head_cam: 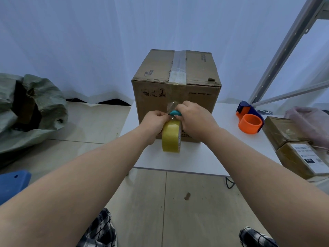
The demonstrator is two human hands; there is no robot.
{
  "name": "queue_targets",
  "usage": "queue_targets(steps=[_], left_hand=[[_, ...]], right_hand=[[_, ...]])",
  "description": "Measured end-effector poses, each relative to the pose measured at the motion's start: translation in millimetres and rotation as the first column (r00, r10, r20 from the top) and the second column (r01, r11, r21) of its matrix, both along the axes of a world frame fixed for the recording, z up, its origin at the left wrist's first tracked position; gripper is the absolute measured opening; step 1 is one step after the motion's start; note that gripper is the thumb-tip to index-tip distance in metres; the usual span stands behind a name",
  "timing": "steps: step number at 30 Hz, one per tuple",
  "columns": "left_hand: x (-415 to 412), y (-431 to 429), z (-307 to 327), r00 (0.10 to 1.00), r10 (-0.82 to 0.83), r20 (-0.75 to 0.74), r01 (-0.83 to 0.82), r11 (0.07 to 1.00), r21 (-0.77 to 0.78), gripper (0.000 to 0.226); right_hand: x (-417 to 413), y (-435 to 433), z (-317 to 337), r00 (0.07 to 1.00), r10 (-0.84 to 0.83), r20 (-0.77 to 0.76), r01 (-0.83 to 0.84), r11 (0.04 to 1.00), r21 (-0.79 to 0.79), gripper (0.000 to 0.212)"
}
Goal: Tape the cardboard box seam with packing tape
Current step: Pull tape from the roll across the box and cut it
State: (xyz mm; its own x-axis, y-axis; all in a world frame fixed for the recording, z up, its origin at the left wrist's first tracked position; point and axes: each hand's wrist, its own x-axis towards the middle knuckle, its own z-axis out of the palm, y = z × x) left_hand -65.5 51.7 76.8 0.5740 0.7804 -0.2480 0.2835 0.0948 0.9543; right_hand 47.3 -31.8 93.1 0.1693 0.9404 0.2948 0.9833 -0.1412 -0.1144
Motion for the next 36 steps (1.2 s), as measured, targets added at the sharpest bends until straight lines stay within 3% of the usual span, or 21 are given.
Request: queue_targets(steps=[18,23,27,32,36], left_hand=[[0.4,0.8,2.1,1.0,0.009,0.007,-0.008,0.999,-0.043,0.014],[1.1,2.7,3.3,1.0,0.022,-0.013,-0.023,0.999,-0.044,0.008],[1.3,4.1,3.3,1.0,0.017,-0.019,-0.018,0.999,-0.049,0.018],[2.4,-0.2,0.5,1.0,0.003,-0.018,-0.003,1.0,-0.001,0.009],[3.5,-1.7,-5.2,0.998,0.058,0.033,-0.06,0.997,0.043,0.035]], right_hand=[[-11.2,6.0,1.0,0.994,-0.037,0.099,0.037,0.999,0.005,0.021],[-10.2,7.3,2.8,0.996,-0.026,0.088,0.027,1.0,-0.009,0.02],[-8.1,8.3,5.1,0.999,-0.019,0.035,0.02,1.0,-0.021,0.022],[-3.6,6.0,7.8,0.999,-0.034,-0.008,0.033,0.999,-0.043,0.026],[-0.6,4.8,7.5,0.999,-0.041,-0.018,0.04,0.998,-0.051,0.024]])
